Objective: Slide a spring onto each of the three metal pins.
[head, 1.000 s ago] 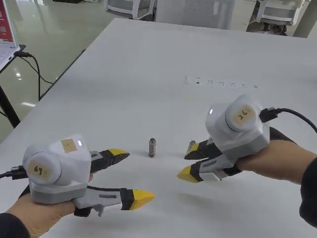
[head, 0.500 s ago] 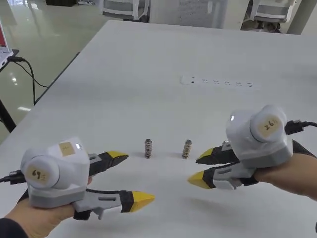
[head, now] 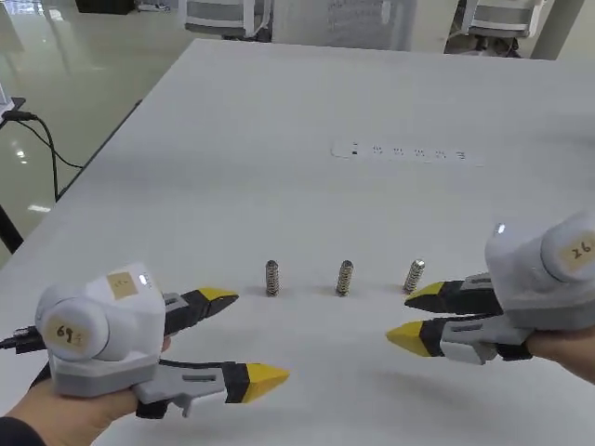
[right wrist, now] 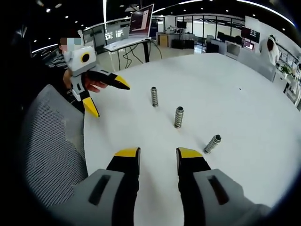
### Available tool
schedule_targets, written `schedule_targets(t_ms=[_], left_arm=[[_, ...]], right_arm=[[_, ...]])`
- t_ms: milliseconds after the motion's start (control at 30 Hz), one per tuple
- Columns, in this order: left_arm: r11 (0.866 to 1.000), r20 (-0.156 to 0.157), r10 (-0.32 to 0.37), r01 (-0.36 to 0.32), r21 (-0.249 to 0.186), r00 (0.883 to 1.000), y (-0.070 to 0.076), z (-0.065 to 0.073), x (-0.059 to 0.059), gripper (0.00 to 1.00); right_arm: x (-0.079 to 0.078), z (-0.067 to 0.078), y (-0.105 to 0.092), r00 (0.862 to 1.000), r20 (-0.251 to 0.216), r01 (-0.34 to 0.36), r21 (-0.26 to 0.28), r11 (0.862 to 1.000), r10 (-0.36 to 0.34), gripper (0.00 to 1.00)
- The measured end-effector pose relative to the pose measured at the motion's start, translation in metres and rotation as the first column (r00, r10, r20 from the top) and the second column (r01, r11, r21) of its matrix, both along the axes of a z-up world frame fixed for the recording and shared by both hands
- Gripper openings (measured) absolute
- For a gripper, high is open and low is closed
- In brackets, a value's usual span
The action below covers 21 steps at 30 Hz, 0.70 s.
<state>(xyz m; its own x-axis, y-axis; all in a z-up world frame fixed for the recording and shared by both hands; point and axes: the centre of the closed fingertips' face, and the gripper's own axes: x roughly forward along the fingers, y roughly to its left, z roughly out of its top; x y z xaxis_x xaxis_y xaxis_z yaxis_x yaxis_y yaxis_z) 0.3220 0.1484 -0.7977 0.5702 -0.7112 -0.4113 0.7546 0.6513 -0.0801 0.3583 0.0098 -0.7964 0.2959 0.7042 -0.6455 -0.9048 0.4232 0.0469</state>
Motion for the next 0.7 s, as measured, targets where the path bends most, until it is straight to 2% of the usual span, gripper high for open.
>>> schedule_targets(t_ms=[200,433,700], left_arm=[[1.000,-0.002,0.000,0.000,0.004,1.000,0.001,0.000,0.001,0.65],[1.000,-0.008,0.002,-0.002,0.004,1.000,0.001,-0.002,-0.001,0.65],[1.000,-0.011,0.004,-0.003,0.001,1.000,0.000,-0.004,-0.001,0.65]], right_arm=[[0.004,0.004,-0.020,0.998,0.020,0.054,0.031,0.998,-0.055,0.34],[0.001,0.001,-0.039,0.993,0.025,0.110,0.052,0.993,-0.111,0.37],[0.000,0.001,-0.050,0.987,0.039,0.151,0.093,0.984,-0.155,0.45]])
